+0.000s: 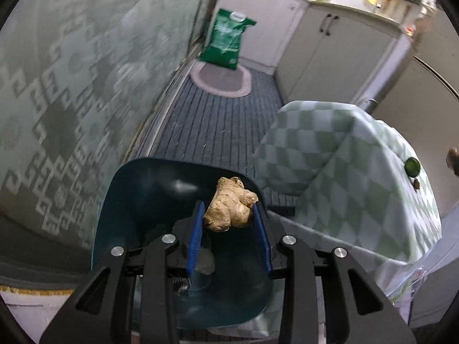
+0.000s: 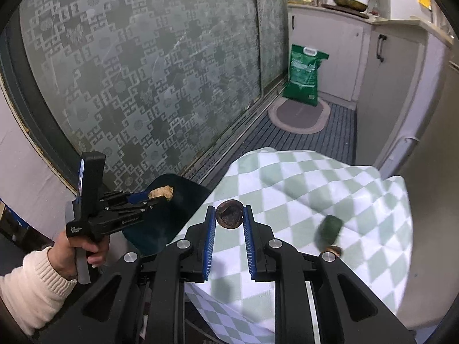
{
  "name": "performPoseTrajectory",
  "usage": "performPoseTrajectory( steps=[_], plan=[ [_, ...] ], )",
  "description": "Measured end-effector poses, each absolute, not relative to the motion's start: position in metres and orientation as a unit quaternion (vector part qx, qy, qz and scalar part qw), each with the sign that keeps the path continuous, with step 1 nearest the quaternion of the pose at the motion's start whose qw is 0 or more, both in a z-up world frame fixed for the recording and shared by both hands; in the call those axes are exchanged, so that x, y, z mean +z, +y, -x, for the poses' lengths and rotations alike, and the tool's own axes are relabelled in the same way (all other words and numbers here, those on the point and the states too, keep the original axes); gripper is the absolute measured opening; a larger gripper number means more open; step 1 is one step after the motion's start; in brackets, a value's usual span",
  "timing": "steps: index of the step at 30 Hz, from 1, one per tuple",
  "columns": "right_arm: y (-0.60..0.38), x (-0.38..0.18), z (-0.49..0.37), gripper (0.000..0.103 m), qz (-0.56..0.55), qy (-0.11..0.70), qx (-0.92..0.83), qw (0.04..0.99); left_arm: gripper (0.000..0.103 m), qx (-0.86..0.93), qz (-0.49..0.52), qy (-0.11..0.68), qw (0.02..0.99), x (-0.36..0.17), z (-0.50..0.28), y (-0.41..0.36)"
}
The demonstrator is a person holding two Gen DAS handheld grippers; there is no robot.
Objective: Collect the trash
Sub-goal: 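Carry the ginger with the left gripper while the right gripper carries the nut shell to the bin, then open the left gripper over the teal bin while the right gripper releases the nut shell into it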
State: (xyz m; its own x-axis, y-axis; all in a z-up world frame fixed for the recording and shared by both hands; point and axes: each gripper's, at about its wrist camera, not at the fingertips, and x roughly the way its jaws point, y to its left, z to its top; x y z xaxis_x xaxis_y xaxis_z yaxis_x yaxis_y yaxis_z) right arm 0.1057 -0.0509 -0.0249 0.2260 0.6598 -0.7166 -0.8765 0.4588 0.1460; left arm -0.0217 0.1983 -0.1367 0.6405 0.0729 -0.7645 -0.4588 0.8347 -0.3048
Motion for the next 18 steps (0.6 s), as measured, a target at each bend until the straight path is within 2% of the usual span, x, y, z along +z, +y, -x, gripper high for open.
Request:
performPoseTrajectory(
  steps=[10,18],
  plan=[
    [0.009,-0.038,-0.077,0.019,0.18,0.38,0.53,0.737,0.035,0.174,0.249,0.421,0.854,-0.15,0.032,0.21],
    [0.046,-0.048,-0.061,0.019,0.201,0.388,0.543,0.717,0.035,0.183,0.222,0.401,0.87,-0.137,0.045,0.212]
  ],
)
